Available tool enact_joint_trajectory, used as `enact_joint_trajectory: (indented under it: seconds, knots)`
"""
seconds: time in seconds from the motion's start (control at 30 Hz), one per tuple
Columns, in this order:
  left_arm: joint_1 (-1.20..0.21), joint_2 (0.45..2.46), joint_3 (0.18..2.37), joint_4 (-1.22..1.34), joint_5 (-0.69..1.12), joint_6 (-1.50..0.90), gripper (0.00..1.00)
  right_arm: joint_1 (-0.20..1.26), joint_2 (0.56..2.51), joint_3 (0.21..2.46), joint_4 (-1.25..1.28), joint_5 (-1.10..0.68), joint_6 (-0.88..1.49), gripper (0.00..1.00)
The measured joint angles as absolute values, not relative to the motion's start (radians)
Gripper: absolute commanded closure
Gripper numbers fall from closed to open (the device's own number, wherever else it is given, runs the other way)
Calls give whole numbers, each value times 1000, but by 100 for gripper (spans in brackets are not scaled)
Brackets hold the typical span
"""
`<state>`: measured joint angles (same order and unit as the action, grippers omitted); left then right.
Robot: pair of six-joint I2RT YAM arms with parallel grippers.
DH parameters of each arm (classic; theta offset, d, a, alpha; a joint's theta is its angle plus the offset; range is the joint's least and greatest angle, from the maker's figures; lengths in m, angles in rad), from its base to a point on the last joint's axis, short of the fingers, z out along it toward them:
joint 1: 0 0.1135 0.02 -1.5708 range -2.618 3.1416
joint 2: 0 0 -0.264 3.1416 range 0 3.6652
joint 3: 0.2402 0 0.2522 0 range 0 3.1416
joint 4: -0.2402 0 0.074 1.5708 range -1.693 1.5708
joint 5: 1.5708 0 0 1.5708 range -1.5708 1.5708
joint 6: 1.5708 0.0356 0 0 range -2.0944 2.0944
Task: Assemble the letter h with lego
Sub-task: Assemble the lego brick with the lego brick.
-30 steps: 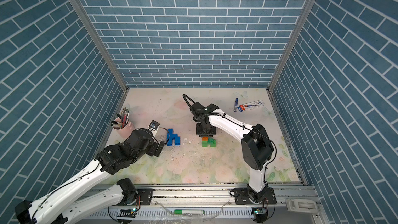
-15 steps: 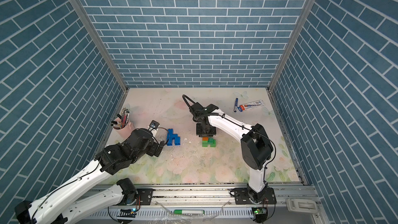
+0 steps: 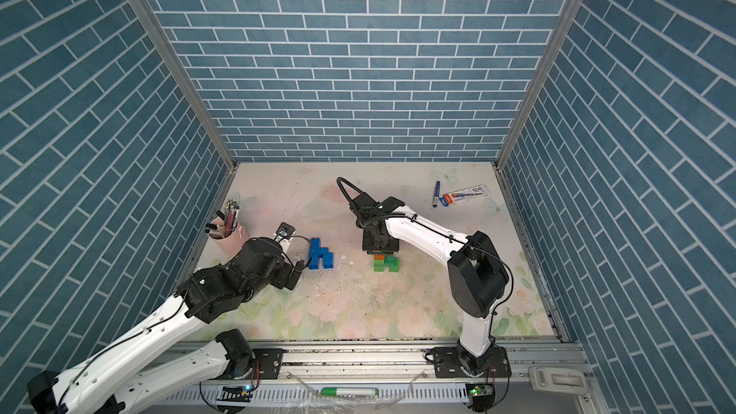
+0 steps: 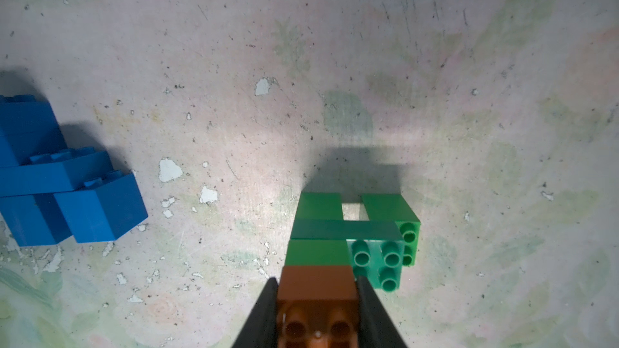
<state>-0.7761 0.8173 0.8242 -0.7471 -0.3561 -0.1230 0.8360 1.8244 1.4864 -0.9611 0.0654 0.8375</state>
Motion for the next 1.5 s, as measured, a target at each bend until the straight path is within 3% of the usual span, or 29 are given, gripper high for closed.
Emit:
enact_joint_trajectory:
  seconds: [1.5]
  knots:
    - [-776, 808, 824, -747, -353, -123, 1, 890, 1783, 1437, -913, 143, 860, 100]
